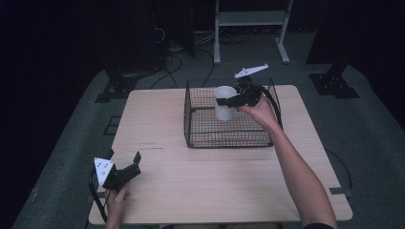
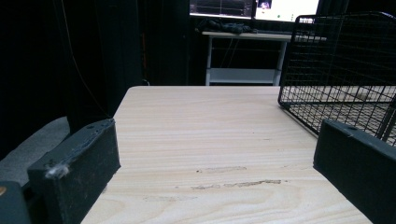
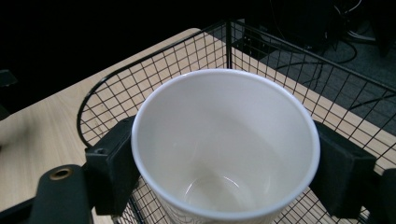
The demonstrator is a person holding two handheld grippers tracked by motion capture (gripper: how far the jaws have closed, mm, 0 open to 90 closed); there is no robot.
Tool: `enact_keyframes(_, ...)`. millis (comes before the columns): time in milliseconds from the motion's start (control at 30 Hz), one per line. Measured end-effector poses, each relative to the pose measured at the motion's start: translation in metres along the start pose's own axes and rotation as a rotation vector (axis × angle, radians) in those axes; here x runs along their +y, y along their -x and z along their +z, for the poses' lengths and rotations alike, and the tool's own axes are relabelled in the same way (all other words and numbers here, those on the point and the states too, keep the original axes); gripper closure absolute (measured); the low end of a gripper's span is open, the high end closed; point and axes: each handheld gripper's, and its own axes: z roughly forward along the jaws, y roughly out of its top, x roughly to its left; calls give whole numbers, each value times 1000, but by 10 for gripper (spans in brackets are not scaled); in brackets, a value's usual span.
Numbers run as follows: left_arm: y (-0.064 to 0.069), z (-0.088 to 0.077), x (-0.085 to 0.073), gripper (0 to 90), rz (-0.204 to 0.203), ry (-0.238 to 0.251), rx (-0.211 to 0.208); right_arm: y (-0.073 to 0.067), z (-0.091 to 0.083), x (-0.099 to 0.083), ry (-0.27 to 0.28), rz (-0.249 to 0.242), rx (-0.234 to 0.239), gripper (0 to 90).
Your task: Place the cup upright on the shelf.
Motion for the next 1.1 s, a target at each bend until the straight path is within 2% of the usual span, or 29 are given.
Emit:
enact_keyframes(167,0,0,0,0,-2,0,1,7,8,-3,-14,13,-9,196)
enact_keyframes(267,0,0,0,0,-1,0,0,9,13,-5,-42,8,-18,196)
enact_keyframes(500,0,0,0,0,-2,0,0,15,20,-8,-55,15,-24,196)
enact_keyframes(633,0,0,0,0,-3,1,0,23,24,-10,-67,38,-16,196)
enact_keyframes(900,-1,0,0,0,-6,1,0,30,27,-7,-93,40,-19,196)
enact_keyframes(1100,-1,0,0,0,-5,0,0,34,37,-9,-115,47,-20,195)
